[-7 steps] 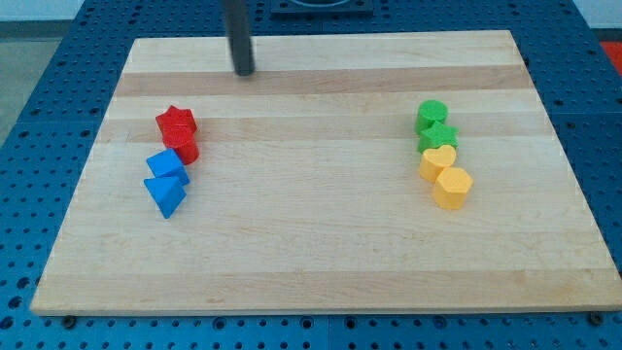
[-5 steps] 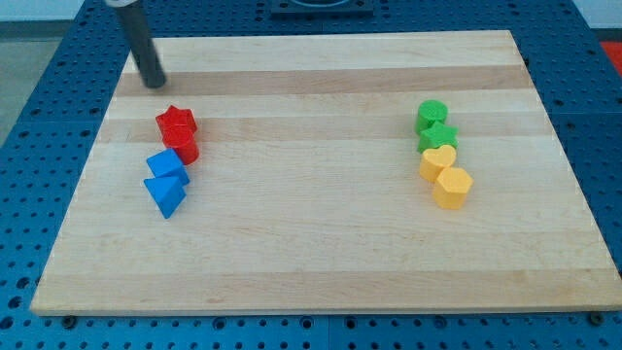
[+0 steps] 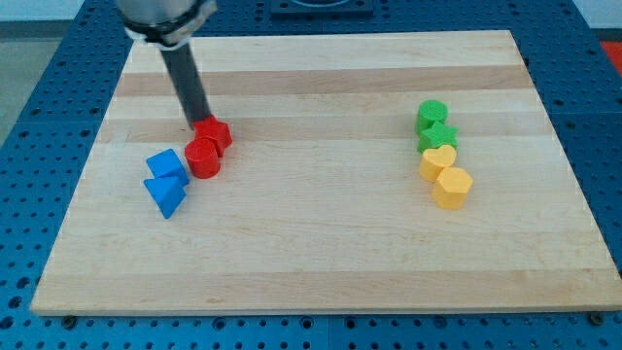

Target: Separate the red star away from the red circle

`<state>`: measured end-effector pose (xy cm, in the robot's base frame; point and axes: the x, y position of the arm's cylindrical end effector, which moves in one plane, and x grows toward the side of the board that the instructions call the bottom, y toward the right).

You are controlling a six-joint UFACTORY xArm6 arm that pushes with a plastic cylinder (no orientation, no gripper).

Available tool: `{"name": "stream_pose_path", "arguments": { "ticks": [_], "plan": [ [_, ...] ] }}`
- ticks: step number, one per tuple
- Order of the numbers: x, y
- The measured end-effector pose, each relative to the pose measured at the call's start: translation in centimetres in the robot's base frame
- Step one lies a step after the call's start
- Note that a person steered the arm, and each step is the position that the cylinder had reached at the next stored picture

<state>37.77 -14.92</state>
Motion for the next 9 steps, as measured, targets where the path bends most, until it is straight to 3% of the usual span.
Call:
{"name": "stream_pose_path", "arguments": {
  "ticks": [2,3,4,5,6,7,9],
  "plan": [
    [1.7,6.8],
    [2.4,7.1],
    [0.1,7.4],
    [-5.1,6.5],
    [-4.5,-0.1],
    [-1.0,-1.2],
    [3.6,3.3]
  ]
}}
